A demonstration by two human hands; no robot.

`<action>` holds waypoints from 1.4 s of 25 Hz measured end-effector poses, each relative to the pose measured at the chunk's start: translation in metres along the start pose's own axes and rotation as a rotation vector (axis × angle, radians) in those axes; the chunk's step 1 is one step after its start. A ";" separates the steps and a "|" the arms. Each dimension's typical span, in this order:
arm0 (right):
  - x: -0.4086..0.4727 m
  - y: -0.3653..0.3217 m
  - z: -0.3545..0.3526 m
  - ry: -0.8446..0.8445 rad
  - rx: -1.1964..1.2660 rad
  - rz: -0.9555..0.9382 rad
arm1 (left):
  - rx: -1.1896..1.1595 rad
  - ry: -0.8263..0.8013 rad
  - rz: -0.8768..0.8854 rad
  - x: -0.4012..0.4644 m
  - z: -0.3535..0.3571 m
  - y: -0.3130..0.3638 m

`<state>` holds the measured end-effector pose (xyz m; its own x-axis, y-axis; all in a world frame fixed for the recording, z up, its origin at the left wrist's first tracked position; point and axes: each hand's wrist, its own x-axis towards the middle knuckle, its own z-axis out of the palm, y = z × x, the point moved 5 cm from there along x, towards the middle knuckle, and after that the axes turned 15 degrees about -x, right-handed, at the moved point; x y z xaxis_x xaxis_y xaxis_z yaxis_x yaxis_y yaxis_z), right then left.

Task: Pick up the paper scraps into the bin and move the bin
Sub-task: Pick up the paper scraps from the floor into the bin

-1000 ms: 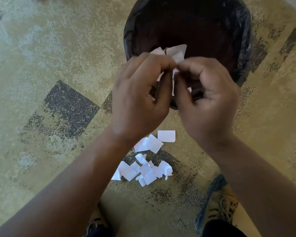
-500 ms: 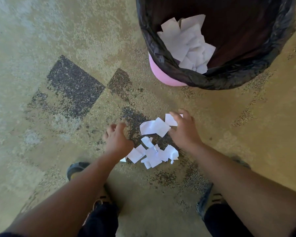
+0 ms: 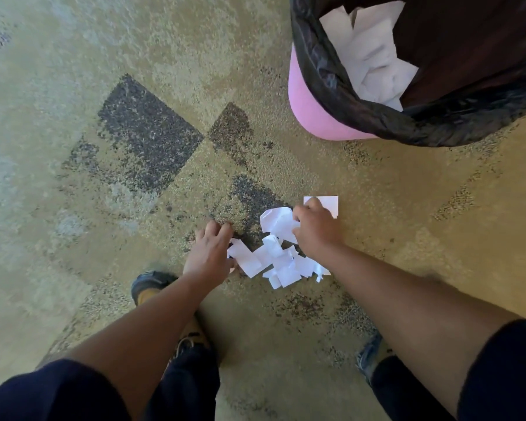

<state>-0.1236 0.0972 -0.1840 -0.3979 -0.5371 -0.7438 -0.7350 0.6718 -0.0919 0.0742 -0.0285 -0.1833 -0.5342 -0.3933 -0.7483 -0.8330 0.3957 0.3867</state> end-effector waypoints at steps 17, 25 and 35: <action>-0.043 -0.034 0.015 0.009 0.239 -0.074 | -0.449 0.078 -0.236 -0.023 -0.014 -0.036; -0.035 -0.047 0.034 -0.060 -0.027 -0.040 | -0.638 0.283 -0.424 -0.044 0.031 -0.013; -0.045 -0.022 0.030 -0.018 0.516 0.084 | -0.672 0.300 -0.348 -0.044 0.026 -0.021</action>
<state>-0.0735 0.1219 -0.1685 -0.4311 -0.4646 -0.7735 -0.3333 0.8786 -0.3420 0.1188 0.0019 -0.1727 -0.1651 -0.6450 -0.7461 -0.8159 -0.3357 0.4707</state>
